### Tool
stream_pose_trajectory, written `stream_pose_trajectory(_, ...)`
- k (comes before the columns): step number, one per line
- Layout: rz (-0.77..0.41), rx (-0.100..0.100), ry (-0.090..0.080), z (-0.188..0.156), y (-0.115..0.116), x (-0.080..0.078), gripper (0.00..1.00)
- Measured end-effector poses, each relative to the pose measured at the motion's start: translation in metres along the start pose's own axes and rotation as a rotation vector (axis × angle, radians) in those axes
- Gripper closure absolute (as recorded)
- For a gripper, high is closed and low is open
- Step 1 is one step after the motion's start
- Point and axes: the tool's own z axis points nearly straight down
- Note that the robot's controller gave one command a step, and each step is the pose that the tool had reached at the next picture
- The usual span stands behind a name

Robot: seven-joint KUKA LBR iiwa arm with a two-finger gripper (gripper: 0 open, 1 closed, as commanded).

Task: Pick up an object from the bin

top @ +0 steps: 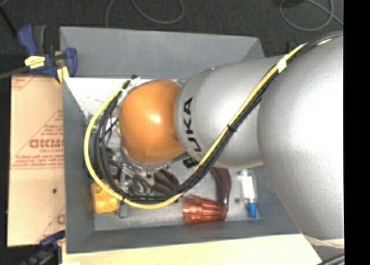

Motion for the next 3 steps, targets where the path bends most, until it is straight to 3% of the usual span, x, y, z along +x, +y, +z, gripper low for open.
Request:
stream_pose_trajectory(2,0.005,-0.002,-0.007,-0.004,-0.002,-0.002,0.00)
stream_pose_trajectory(3,-0.097,0.001,-0.009,-0.006,-0.018,-0.011,0.00)
